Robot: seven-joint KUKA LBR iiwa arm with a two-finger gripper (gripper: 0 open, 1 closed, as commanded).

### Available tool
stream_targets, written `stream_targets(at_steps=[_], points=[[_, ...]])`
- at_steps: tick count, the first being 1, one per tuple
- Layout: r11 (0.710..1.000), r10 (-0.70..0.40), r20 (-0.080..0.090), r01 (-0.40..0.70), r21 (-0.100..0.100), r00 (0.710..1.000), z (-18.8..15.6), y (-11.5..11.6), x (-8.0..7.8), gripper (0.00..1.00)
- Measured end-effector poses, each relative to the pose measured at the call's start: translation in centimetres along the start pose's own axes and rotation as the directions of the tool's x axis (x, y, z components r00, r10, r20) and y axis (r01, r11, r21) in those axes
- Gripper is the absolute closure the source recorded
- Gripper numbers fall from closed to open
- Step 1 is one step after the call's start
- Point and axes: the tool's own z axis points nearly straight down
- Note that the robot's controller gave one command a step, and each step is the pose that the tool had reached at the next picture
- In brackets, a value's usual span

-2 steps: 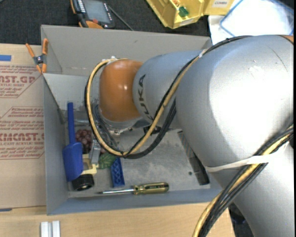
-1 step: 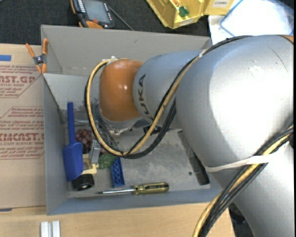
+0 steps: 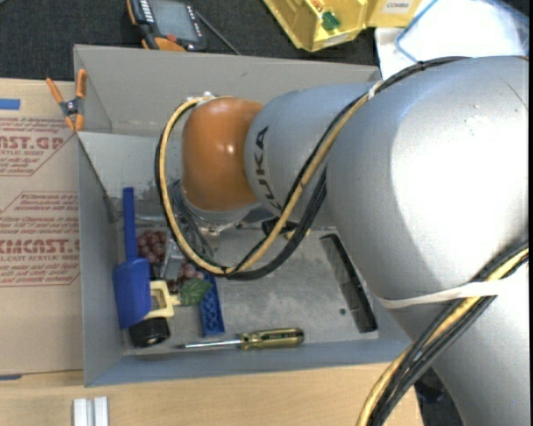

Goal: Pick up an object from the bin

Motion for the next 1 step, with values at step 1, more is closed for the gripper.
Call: stream_targets(at_steps=[1], points=[[1.000,0.000,-0.009,0.000,0.004,1.000,-2.44,-0.07,0.21,1.00]])
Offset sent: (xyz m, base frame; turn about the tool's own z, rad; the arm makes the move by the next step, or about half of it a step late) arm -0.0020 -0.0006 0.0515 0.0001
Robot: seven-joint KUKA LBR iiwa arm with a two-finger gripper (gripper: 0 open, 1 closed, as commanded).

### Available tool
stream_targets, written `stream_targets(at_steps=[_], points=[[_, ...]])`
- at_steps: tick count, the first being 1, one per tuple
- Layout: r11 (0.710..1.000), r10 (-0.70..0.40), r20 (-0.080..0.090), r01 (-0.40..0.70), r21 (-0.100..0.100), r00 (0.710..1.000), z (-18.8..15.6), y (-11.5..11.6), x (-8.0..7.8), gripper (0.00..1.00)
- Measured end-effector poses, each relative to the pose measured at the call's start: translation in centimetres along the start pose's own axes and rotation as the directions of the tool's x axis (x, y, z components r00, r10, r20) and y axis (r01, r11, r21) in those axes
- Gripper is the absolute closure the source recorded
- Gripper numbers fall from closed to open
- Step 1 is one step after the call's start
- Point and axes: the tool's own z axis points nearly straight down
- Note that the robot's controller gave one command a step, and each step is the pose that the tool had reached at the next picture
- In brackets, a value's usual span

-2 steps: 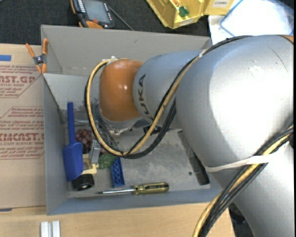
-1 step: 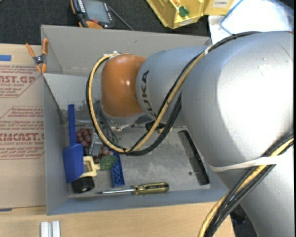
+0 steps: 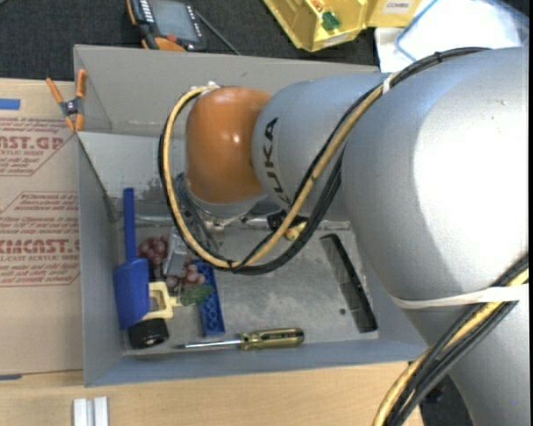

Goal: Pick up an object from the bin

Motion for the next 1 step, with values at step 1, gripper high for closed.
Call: stream_targets(at_steps=[1], points=[[1.000,-0.001,0.006,0.001,-0.004,1.000,-2.40,0.13,-0.12,1.00]])
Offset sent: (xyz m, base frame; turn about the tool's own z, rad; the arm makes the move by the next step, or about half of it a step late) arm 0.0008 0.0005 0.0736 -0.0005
